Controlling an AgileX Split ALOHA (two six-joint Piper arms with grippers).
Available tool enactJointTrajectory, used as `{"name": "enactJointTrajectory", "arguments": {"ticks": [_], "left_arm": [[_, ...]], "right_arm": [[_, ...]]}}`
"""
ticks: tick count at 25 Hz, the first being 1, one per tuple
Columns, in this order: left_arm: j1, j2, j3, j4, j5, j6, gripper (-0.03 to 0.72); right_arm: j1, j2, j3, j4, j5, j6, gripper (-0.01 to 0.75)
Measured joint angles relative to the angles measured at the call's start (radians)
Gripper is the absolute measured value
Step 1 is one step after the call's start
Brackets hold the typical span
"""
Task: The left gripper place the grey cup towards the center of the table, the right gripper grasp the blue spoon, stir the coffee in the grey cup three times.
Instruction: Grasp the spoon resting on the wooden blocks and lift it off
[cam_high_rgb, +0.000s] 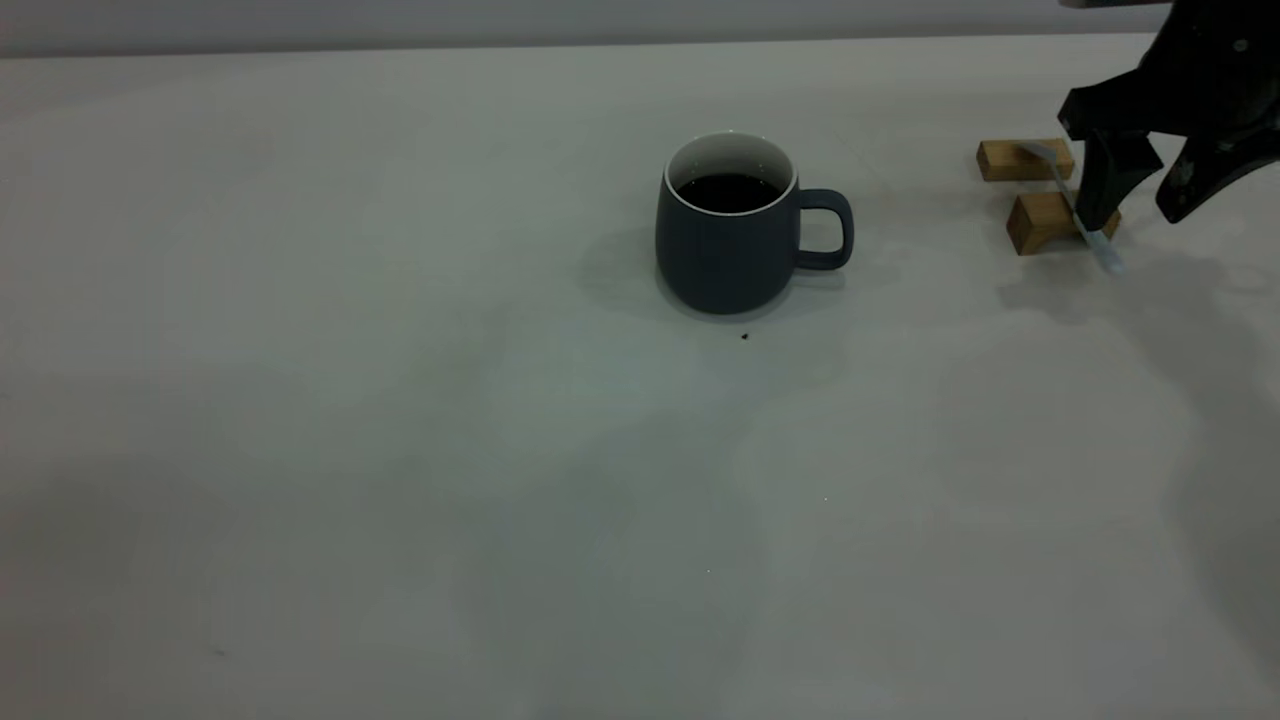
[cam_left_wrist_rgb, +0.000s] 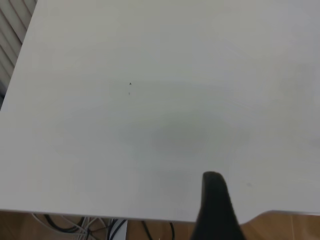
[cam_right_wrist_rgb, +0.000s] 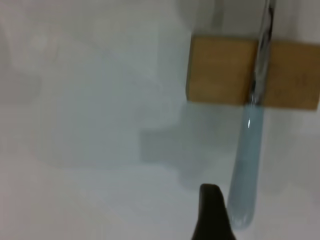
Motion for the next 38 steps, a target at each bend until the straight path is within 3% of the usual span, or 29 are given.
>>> {"name": "enactJointTrajectory", "arguments": {"ticks": [11,27,29,32,36,38], "left_arm": [[0.000,0.000,0.000,0.000,0.000,0.000,0.585],[0.000,0.000,0.000,0.000,0.000,0.000,0.585],[0.000,0.000,0.000,0.000,0.000,0.000,0.585],[0.000,0.000,0.000,0.000,0.000,0.000,0.585],[0.000,0.000,0.000,0.000,0.000,0.000,0.585],[0.000,0.000,0.000,0.000,0.000,0.000,0.585]], "right_arm": [[0.000,0.061,-0.034,0.045,0.003,-0.017,0.582],[0.020,0.139,-0.035,0.051,-0.077,-0.053,0.574],[0.020,0.139,-0.035,0.049,-0.087,-0.047,0.535],[0.020,0.138,-0.035,0.047,-0.089,-0.041,0.412],[0.020,0.129,-0.035,-0.005,-0.083,-0.037,0.140],[0.020,0.115,-0.035,-0.038,-0.075,-0.036,0.115]]}}
